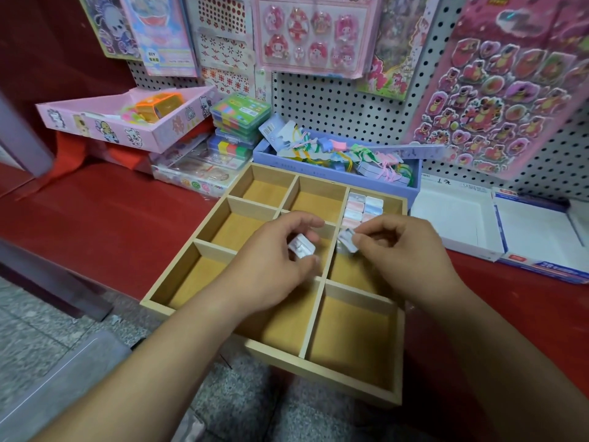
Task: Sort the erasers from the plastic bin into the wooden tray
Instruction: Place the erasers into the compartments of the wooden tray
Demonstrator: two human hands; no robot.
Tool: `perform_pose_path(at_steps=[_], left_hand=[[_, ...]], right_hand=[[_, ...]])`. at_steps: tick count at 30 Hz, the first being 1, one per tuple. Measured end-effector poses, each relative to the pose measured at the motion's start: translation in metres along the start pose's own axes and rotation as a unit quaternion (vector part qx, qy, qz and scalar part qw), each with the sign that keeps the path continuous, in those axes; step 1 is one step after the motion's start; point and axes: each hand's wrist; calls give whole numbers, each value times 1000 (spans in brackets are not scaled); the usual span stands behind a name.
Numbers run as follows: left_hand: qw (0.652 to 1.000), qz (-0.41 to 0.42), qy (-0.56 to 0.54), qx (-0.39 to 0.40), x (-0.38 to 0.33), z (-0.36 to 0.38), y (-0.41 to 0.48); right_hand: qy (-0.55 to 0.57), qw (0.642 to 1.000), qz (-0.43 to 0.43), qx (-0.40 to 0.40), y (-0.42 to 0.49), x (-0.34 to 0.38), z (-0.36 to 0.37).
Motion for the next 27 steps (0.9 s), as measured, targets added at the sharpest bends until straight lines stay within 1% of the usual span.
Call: perform_pose_path(at_steps=[3,6,8,10,14,16,20,23,25,27], left_hand=[[1000,-12,8,-10,3,-4,1],[1000,-19,5,-21,3,-2,3],[999,-21,7,-25,1,-1,2],[999,-31,11,-29,2,1,2],[998,-57,20,-35,5,0,2],[997,-66,20,-33,6,-1,3],[998,-33,46,-38,7,-2,3],[997,-26,59,-37,7,-4,3],[998,-34,42,-26,6,-3,2],[999,-41,26,-23,3,-2,-1]], right_hand=[[-113,993,-21,32,-3,-8,-11],[-221,970,-73,71,-6,-7,-3],[-277,955,-80,70,-5,-6,5],[-307,947,-73,60,-2,-5,12],[-324,943,-47,59,0,-6,21],[-313,947,-39,57,0,-7,20],[-266,960,-26,86,-2,-6,12],[-270,957,-25,109,-1,-7,12],[-289,952,-33,100,1,-8,14],[-288,954,-35,80,3,-9,16]])
Point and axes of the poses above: each hand's wrist, its own y-axis towards the middle knuckle, its own z-axis out of the palm, x = y × z, and after that the axes turned 6 degrees about -z, right-handed
